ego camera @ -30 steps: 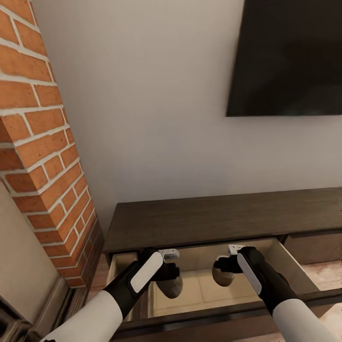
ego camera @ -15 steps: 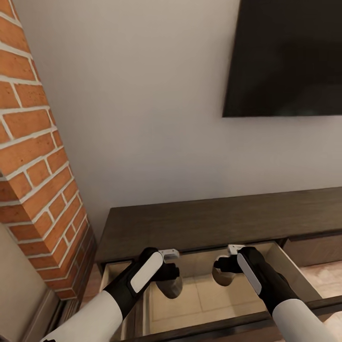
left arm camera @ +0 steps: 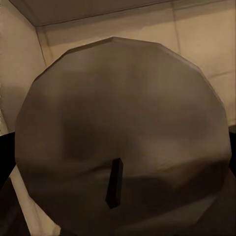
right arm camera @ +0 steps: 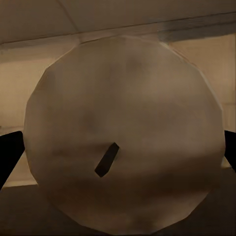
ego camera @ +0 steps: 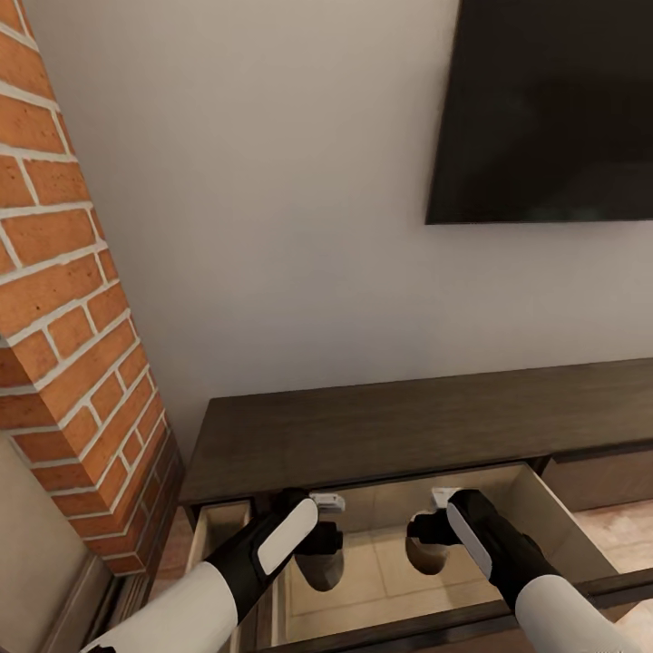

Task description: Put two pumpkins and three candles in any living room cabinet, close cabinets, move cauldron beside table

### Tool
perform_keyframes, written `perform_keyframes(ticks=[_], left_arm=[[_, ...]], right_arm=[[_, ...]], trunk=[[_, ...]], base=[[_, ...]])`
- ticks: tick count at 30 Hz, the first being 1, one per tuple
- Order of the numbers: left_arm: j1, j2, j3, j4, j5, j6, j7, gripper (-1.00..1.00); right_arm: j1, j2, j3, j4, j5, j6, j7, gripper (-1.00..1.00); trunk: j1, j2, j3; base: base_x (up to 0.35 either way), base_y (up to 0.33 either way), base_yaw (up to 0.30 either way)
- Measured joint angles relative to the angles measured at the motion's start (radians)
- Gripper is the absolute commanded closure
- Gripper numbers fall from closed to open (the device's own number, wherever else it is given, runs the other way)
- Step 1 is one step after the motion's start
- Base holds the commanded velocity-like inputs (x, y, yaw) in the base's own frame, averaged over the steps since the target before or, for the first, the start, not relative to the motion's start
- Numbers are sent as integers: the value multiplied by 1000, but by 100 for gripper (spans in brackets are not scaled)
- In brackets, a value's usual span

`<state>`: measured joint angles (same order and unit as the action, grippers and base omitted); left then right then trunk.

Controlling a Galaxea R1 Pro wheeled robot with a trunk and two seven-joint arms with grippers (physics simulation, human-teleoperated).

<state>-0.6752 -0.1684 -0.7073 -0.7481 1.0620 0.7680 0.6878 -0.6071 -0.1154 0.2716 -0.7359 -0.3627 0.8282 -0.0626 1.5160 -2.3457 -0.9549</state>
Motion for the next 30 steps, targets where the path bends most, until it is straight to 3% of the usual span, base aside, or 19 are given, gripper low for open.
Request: perform_keyframes(ticks=[4, 9, 15, 19, 30], left_arm=[[1, -1, -8, 19, -2, -26, -35, 100], [1, -1, -38, 33, -4, -65, -71, 100], [1, -2, -47, 76, -5, -83, -139, 100], [1, -4, -47, 115, -5, -83, -155, 100], [0, -6, -47, 189, -6, -87, -187, 100]], right_arm=[[-3, 0, 38, 41, -3, -46, 49, 100], [-4, 1, 45, 48, -3, -56, 59, 100], [-4, 2, 65, 51, -3, -89, 61, 100], [-5, 4, 101, 52, -4, -95, 61, 100], [-6, 21, 151, 53, -2, -108, 61, 100]], trunk=[[0, 0, 0], [0, 0, 0], [0, 0, 0], [0, 0, 0], [0, 0, 0]], base=[[0, 0, 0], [0, 0, 0], [0, 0, 0], [0, 0, 0], [0, 0, 0]])
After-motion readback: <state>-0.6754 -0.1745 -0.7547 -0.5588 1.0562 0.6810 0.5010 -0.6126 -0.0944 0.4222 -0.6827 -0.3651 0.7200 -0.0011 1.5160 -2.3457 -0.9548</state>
